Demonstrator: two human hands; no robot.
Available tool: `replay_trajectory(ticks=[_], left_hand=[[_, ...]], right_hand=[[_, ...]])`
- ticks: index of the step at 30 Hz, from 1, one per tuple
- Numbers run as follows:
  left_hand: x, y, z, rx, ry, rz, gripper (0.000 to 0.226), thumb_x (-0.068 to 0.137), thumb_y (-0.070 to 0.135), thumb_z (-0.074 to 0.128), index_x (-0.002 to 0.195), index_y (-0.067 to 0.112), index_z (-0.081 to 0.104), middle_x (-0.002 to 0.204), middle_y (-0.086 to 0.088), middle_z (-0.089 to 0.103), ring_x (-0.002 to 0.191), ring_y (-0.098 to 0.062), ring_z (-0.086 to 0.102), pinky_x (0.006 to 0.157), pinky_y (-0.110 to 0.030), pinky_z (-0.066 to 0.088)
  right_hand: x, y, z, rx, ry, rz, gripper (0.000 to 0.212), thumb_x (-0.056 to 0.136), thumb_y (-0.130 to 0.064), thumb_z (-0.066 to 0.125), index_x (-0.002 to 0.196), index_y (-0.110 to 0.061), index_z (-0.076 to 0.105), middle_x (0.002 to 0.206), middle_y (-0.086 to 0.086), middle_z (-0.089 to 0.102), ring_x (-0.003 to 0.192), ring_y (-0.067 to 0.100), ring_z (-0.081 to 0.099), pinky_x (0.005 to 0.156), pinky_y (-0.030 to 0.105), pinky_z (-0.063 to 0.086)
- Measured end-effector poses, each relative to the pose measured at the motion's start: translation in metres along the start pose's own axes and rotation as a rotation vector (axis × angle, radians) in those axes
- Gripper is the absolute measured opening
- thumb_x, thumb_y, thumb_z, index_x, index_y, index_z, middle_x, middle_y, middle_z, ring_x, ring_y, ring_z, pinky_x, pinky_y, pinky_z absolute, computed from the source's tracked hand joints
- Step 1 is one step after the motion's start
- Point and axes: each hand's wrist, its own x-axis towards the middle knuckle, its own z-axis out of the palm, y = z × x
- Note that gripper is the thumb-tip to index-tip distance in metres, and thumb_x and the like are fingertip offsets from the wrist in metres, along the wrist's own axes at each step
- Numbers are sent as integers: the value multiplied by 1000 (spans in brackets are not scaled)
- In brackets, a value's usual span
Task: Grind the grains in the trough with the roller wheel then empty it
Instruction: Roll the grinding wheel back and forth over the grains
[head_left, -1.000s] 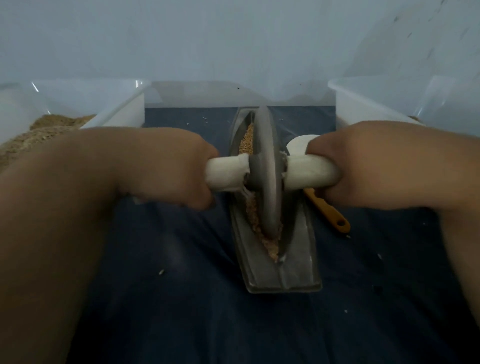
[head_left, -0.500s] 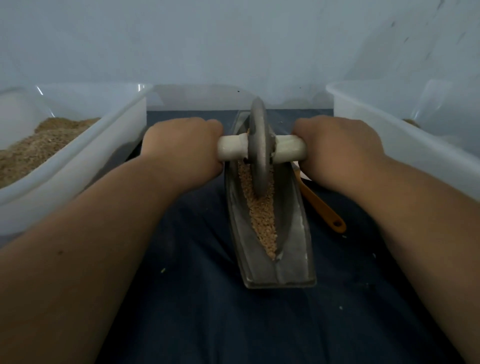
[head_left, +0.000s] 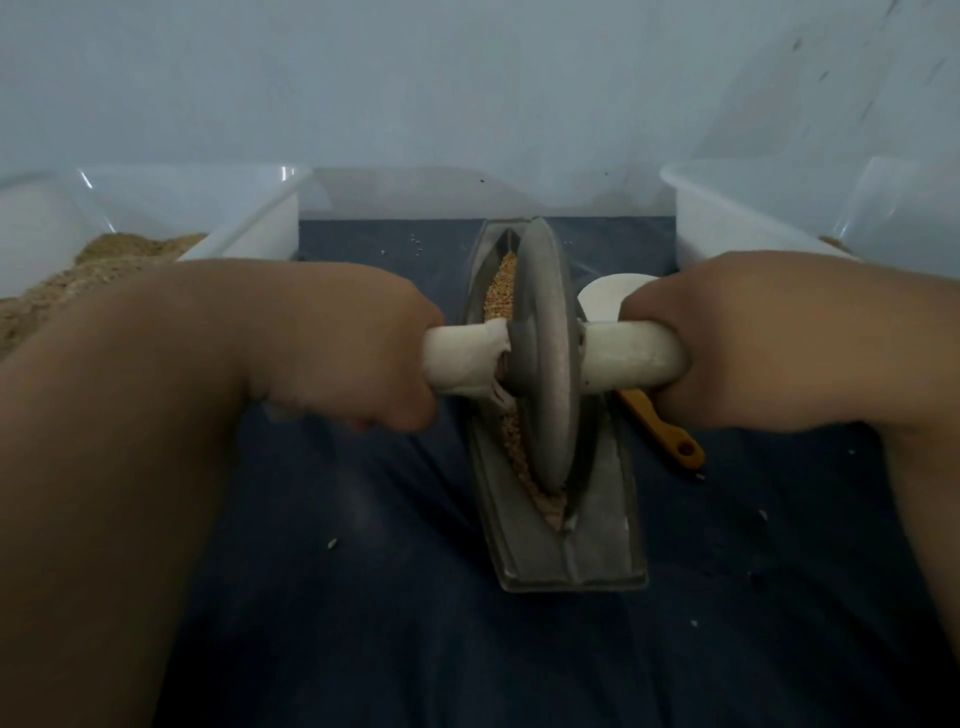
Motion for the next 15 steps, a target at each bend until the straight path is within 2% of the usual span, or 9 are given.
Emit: replay_trajectory(ticks=[3, 6, 9, 12, 15], left_hand=[[7, -6, 1, -8, 29, 4, 25, 70, 46, 68, 89, 31, 60, 72, 10, 59, 68, -9, 58, 64, -30, 49], [23, -7, 13, 45, 298, -51, 23, 73, 49, 61, 84, 32, 50, 68, 11, 47, 62, -12, 48, 60, -31, 40], [39, -1, 22, 137, 524, -120, 18, 79, 42, 60, 90, 29, 55, 73, 6, 48, 73, -26, 57, 61, -33, 36], [46, -2, 25, 189, 602, -130, 19, 80, 39, 61, 91, 25, 58, 77, 1, 55, 72, -28, 57, 62, -34, 33], [43, -3, 26, 161, 575, -133, 18, 79, 41, 60, 77, 29, 47, 66, 8, 44, 59, -20, 45, 54, -29, 29]], right_hand=[[7, 7, 9, 28, 44, 31, 9, 72, -42, 59, 79, -37, 57, 62, -15, 53, 54, 6, 51, 51, 26, 45], [28, 11, 25, 9, 177, 130, 14, 74, -29, 60, 82, -33, 50, 68, -11, 51, 59, 10, 48, 50, 25, 36], [45, 13, 42, -85, 340, 170, 17, 74, -19, 59, 82, -28, 48, 69, -6, 44, 57, 20, 42, 51, 27, 24], [52, 14, 44, -101, 390, 190, 20, 72, -18, 59, 81, -27, 44, 70, -5, 38, 60, 23, 38, 57, 32, 27], [48, 14, 41, -77, 336, 195, 21, 75, -22, 59, 77, -30, 40, 67, -7, 41, 57, 20, 41, 53, 28, 25]])
